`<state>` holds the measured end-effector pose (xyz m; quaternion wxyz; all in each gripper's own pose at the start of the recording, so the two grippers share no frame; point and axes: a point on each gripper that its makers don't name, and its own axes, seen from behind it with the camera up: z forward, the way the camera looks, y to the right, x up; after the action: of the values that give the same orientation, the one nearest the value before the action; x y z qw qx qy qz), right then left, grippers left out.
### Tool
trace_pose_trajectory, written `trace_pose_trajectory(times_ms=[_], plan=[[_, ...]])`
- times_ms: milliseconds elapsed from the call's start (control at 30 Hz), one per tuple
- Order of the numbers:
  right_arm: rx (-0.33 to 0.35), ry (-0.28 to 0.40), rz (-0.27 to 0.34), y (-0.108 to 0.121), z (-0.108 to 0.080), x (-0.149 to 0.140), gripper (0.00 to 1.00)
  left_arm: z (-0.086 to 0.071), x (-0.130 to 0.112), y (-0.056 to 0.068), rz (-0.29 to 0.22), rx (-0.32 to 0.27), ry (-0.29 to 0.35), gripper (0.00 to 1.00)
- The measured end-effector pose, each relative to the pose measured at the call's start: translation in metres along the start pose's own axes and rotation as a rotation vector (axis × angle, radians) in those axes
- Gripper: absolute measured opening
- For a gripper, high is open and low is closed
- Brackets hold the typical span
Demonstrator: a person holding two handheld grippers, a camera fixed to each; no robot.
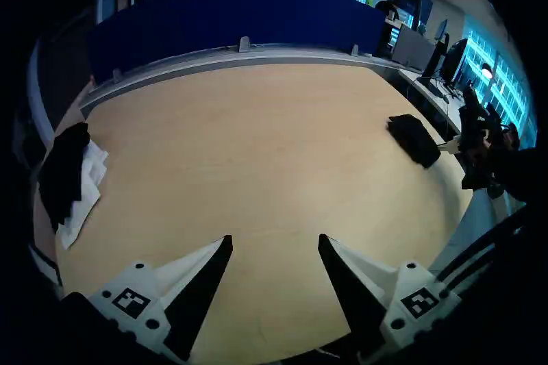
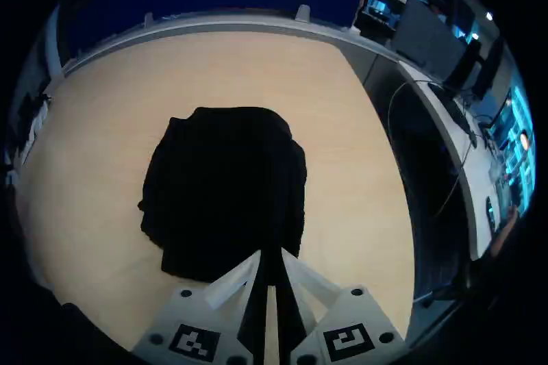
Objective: Fold towel
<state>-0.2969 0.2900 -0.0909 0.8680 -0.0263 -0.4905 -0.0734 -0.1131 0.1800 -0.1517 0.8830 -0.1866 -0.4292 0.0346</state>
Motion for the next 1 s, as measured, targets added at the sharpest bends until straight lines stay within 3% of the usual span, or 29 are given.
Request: trace_pose_trajectory(times_ms=[300,633,767,900,1000], plan=[[-0.024,-0.039,0.001,0.002,0.01,-0.01,0.06,0.001,-0.001,0.0,0.002,0.002,-0.001,0.93],[-0.042,-0.015,-0.022,0.005,0.0,-0.005,0.15,0.001,0.0,-0.001,0.001,-0.001,0.0,0.93],[-0.056,0.002,-0.026,0.008,-0.007,-0.004,0.29,0.001,0.002,-0.001,0.001,-0.004,0.002,0.93],[-0.066,0.018,-0.027,0.01,-0.01,-0.002,0.5,0.001,0.003,0.0,0.002,-0.007,0.003,0.93],[-0.065,0.032,-0.026,0.009,-0.013,0.001,0.73,0.002,0.004,0.001,0.003,-0.01,0.004,0.93]])
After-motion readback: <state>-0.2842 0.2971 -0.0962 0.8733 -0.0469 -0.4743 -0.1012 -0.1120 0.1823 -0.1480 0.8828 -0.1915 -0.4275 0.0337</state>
